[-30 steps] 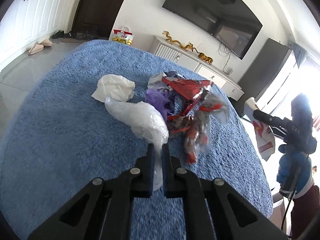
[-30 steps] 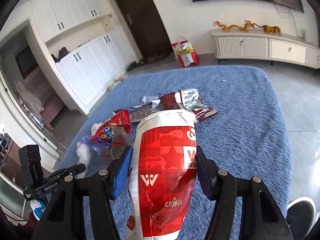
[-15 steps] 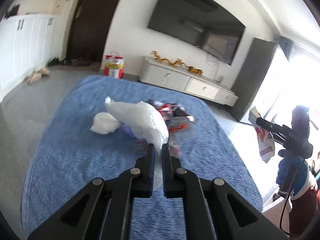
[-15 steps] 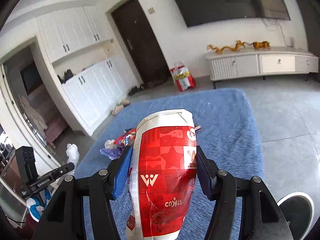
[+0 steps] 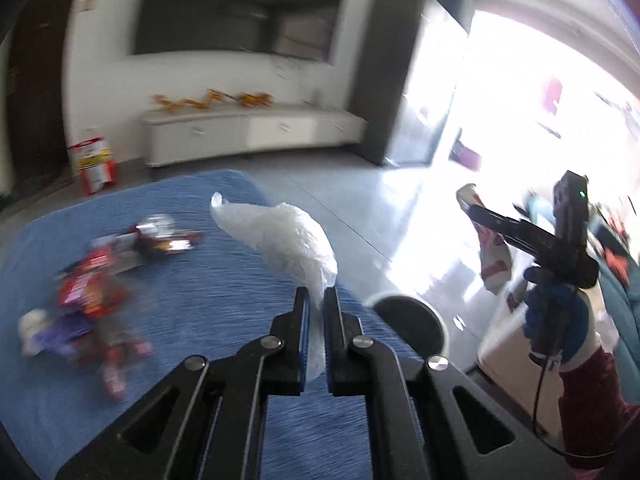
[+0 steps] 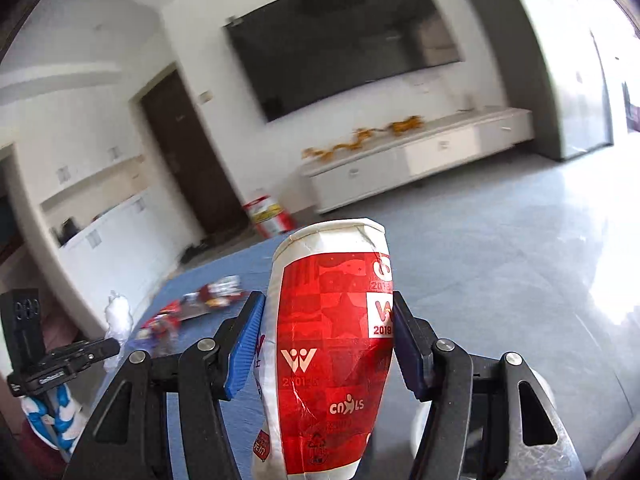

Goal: Collect trash
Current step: 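Carry the red cup and clear bag to the white bin and release both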

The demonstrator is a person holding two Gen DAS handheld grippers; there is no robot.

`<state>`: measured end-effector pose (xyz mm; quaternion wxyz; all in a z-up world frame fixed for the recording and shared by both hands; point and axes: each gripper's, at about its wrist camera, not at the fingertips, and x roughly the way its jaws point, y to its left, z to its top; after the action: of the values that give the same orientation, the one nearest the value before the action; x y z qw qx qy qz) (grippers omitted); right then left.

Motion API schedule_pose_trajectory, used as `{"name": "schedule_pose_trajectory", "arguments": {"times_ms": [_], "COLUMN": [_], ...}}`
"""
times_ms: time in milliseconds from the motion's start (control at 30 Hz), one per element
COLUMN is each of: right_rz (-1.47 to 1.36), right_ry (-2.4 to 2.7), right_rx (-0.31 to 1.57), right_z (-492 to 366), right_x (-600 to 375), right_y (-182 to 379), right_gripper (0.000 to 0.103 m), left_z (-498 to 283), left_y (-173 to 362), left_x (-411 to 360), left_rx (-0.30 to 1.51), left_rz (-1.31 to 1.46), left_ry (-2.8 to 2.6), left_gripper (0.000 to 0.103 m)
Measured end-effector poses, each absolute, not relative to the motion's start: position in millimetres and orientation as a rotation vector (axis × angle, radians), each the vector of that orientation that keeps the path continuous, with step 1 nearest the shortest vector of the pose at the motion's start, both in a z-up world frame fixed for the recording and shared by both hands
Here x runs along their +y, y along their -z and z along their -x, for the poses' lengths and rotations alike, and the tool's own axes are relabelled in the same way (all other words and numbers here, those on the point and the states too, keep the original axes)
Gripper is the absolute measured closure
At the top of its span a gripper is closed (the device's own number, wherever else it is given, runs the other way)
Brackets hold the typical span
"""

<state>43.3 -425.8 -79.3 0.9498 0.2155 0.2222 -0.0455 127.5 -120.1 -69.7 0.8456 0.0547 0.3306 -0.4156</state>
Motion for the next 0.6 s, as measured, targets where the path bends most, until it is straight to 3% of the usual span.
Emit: {"name": "schedule_pose_trajectory", "arguments": {"times_ms": [367,600], "right_rz": [-0.658,-0.739], "right_ry": [0.297,0.348], "right_rx": [0.509,0.555], "right_z": [-8,-12], "right_x": [-520,-552], "right_y": [184,224], "right_gripper": [0.043,0.043], "left_z": [-97,-104], "left_y": [129,174], "left_x": [-317,-392], "left_rx": [0.874,0.992], "left_rz": [-0.421,-0.498], "left_ry": [1.123,1.149], "left_gripper": [0.097,0.097]}}
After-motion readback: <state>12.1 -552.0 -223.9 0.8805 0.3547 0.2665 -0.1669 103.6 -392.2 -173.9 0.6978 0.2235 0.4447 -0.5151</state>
